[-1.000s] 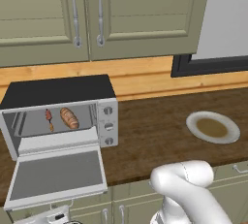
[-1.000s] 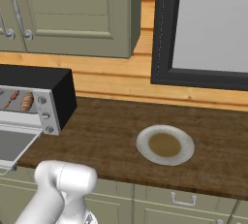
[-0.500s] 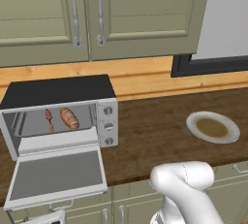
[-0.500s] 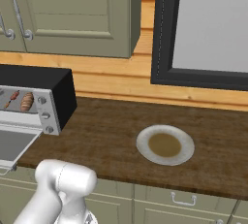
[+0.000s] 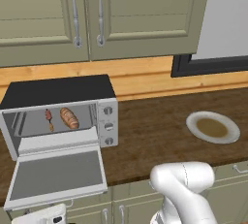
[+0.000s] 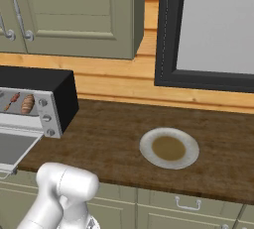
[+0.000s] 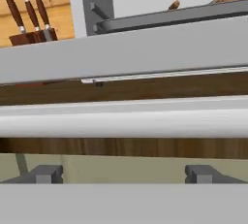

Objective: Pick up the kebab skewer and baguette bread, and place them inside the toaster oven. Close the toaster oven door and start by setting the timer.

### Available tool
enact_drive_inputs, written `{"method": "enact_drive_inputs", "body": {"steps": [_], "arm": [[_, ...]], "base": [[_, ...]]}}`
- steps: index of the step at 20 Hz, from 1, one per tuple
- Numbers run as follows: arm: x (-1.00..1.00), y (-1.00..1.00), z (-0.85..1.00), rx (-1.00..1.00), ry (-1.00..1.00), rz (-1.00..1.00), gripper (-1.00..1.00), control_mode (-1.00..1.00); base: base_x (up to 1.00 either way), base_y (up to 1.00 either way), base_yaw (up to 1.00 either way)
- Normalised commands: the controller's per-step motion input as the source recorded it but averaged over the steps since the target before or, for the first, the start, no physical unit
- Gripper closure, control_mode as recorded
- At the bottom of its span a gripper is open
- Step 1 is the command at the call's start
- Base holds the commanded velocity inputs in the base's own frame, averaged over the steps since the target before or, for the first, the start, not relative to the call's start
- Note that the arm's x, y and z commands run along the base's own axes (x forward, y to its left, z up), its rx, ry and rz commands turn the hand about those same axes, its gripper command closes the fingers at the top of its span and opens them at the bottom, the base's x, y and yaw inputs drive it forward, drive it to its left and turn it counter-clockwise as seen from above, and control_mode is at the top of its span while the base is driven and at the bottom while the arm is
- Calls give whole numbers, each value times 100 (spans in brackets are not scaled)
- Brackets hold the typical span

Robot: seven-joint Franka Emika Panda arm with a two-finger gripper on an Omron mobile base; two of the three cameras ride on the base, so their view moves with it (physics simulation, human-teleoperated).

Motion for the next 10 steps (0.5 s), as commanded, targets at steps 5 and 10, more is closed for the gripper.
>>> {"method": "enact_drive_inputs", "body": {"steps": [5, 10], "arm": [[14, -1, 0, 5, -8, 0, -100, -100], [4, -1, 10, 5, -6, 0, -100, -100]], "base": [[0, 0, 0], [0, 0, 0]]}}
